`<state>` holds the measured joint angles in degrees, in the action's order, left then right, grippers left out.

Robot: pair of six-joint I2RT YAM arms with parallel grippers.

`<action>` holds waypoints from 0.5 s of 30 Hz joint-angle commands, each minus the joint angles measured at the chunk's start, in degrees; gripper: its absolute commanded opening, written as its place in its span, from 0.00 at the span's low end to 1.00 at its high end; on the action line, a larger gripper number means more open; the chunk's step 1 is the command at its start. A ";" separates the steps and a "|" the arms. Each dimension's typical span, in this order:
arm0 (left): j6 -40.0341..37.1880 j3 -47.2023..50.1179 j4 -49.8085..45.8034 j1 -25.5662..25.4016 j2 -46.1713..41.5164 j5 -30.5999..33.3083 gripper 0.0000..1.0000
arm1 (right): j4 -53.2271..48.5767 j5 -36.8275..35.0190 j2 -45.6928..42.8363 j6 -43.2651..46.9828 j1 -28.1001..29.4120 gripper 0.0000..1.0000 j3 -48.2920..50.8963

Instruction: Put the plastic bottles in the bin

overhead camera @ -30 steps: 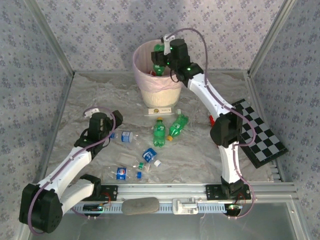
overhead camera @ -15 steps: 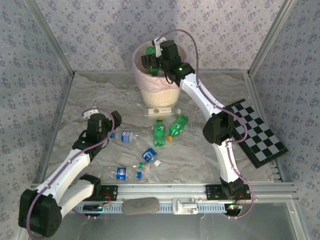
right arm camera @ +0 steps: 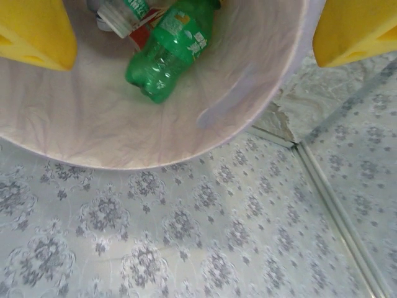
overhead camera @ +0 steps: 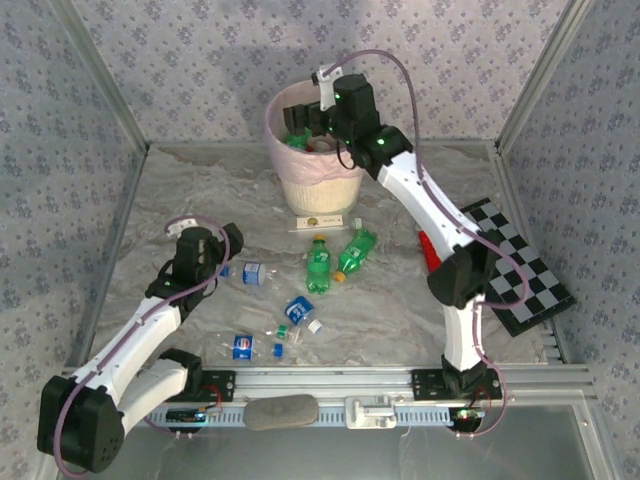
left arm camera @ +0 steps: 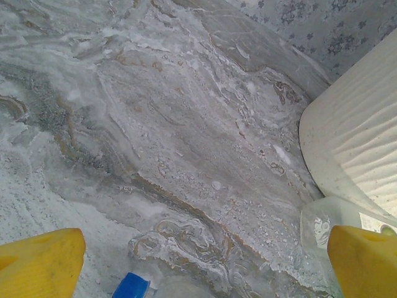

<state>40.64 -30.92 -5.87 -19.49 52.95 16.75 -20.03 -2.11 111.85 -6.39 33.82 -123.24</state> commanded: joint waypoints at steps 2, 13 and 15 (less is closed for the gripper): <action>1.48 -2.21 -0.61 0.15 0.40 -1.59 1.00 | 2.96 0.04 -7.91 -1.60 0.23 0.99 8.28; 11.16 -3.69 -11.43 -1.84 1.25 0.00 1.00 | 10.04 -5.70 -22.01 -7.50 -0.59 0.99 38.38; 13.76 -4.00 -13.10 -2.90 1.35 0.10 1.00 | 11.62 -6.55 -23.86 -9.08 -0.84 0.99 43.19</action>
<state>49.12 -32.67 -14.02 -21.37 54.17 15.57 -11.16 -6.44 90.96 -11.73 33.50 -84.99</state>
